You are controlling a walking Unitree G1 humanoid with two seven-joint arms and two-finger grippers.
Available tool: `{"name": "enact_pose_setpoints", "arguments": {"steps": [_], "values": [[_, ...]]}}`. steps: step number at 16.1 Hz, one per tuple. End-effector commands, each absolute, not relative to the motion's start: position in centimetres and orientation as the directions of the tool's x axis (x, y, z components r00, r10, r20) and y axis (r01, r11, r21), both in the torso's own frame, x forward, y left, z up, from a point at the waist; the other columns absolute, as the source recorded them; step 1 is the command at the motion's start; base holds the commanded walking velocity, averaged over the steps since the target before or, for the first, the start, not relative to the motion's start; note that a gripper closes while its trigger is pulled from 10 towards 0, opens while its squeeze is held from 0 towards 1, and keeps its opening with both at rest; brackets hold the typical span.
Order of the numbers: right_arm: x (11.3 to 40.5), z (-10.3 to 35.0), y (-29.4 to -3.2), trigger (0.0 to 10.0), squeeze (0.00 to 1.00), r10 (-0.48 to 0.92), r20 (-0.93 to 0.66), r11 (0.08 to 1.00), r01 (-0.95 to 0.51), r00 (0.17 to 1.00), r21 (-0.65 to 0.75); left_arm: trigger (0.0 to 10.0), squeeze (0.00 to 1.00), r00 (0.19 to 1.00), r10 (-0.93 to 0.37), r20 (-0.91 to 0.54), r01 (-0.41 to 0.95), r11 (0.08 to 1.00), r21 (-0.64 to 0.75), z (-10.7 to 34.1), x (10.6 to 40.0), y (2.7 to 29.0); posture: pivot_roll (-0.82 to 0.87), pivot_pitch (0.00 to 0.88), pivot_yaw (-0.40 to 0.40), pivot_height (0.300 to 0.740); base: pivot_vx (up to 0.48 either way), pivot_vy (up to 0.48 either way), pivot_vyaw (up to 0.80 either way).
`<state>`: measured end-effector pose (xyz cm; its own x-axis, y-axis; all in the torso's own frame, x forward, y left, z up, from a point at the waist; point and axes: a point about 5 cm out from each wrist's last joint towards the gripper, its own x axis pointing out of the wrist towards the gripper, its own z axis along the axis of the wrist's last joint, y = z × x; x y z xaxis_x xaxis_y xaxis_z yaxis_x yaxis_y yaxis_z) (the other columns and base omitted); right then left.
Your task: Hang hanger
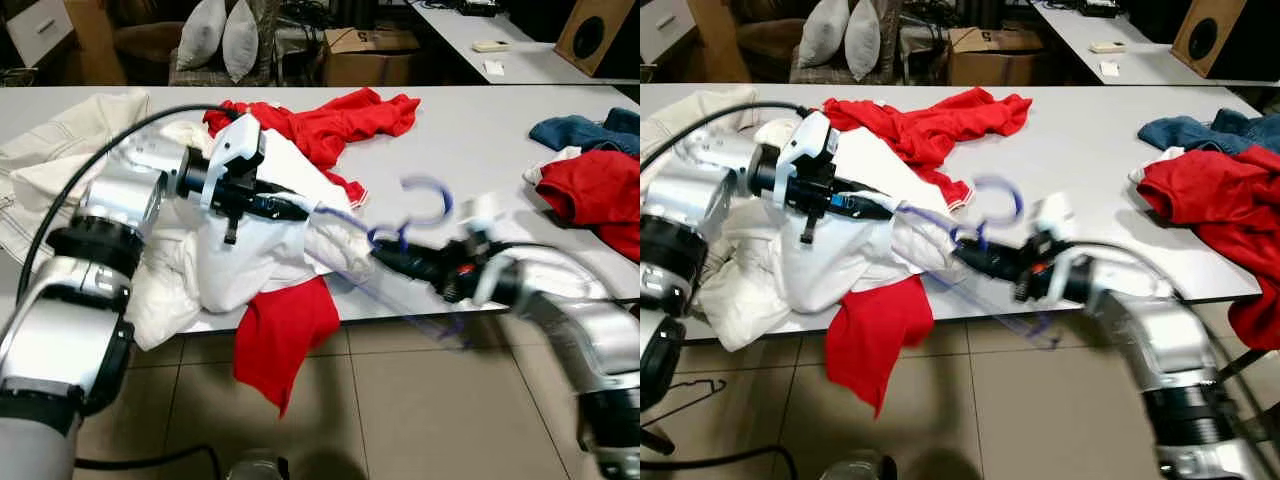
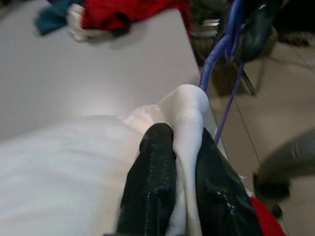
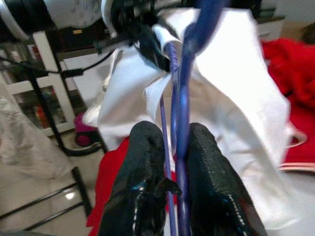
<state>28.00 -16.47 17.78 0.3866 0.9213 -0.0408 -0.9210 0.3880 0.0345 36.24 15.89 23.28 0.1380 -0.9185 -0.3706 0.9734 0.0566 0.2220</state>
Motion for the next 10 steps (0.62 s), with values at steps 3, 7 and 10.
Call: {"name": "enact_pose_setpoints", "arguments": {"steps": [3,7,10], "values": [[26.7,20.3,-18.9,10.0,1.0,0.919,0.016,0.395,-0.919,0.395,-0.004,0.0,0.0,0.295,-0.912,-0.286,0.936,0.216,0.278,23.8,37.1,16.6,0.05,0.0,0.026,0.74,0.0,0.0,0.0],[25.0,22.8,-21.5,10.0,1.0,0.866,0.132,0.488,-0.873,0.483,-0.007,0.0,0.0,0.407,-0.887,-0.22,0.898,0.344,0.275,23.7,37.6,17.3,0.02,0.0,0.042,0.74,0.0,0.0,0.0],[23.8,22.3,-21.3,10.0,1.0,0.858,0.105,0.504,-0.863,0.503,0.017,0.0,0.0,0.42,-0.889,-0.185,0.893,0.367,0.262,23.6,37.6,17.2,0.01,0.0,0.051,0.74,0.0,0.0,0.0]]}}
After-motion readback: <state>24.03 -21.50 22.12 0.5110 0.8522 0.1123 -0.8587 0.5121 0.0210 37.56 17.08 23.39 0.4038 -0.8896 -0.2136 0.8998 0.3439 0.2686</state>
